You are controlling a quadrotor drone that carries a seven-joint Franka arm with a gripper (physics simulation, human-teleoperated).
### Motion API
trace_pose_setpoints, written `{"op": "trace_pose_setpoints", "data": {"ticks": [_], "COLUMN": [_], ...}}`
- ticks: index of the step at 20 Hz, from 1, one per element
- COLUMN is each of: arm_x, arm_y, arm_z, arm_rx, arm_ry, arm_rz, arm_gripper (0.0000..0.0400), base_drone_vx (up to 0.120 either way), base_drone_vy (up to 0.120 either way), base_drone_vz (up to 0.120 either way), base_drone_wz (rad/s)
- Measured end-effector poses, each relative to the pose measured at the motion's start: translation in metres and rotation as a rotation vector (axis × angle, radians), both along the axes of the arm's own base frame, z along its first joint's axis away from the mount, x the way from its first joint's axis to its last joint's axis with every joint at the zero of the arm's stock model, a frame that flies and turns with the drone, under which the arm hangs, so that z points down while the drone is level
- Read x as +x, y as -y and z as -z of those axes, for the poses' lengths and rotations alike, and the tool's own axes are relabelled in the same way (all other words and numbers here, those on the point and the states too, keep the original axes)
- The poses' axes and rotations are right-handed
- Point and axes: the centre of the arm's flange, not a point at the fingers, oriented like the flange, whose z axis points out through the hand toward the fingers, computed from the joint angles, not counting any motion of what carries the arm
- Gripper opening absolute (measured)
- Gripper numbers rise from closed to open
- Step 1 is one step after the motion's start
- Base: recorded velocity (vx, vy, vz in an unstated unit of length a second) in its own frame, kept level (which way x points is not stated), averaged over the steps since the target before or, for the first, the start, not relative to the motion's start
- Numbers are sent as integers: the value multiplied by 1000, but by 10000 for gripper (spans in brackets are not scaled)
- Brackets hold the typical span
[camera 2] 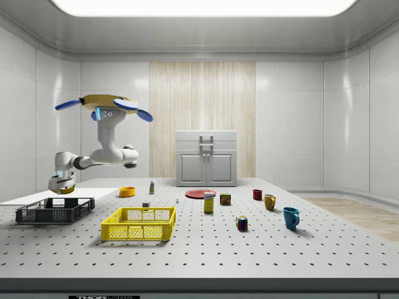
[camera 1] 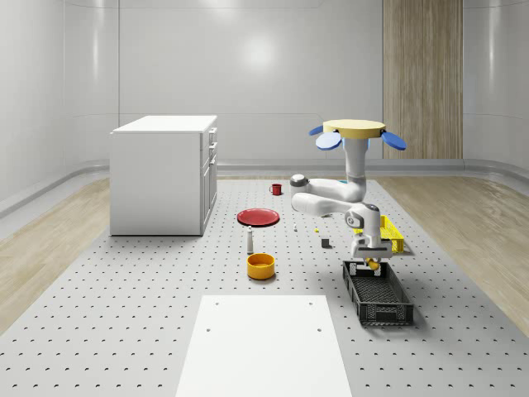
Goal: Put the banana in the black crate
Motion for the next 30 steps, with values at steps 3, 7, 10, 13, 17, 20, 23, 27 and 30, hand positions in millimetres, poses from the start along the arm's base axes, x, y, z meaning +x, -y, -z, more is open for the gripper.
{"op": "trace_pose_setpoints", "data": {"ticks": [3, 7, 10, 13, 17, 20, 23, 27, 30], "arm_x": [0, 0, 0, 0, 0, 0, 0, 0, 0], "arm_y": [0, 0, 0, 0, 0, 0, 0, 0, 0], "arm_z": [0, 0, -4, -14, -28, -40, -49, -55, -54], "arm_rx": [0, 0, 0, 0, 0, 0, 0, 3, 5], "arm_ry": [0, 0, 0, 0, 0, 0, 0, 1, 2], "arm_rz": [0, 0, 1, 2, 2, 3, 3, -1, -3], "arm_gripper": [198, 198, 198, 198, 198, 198, 198, 319, 362], "base_drone_vx": [120, 120, 27, 0, 0, 0, 0, 0, 0], "base_drone_vy": [0, 0, 0, 0, 0, 0, 0, 0, 0], "base_drone_vz": [-120, -120, -27, 0, 0, 0, 0, 0, 0], "base_drone_wz": [0, 0, 0, 0, 0, 0, 0, 0, 0]}}
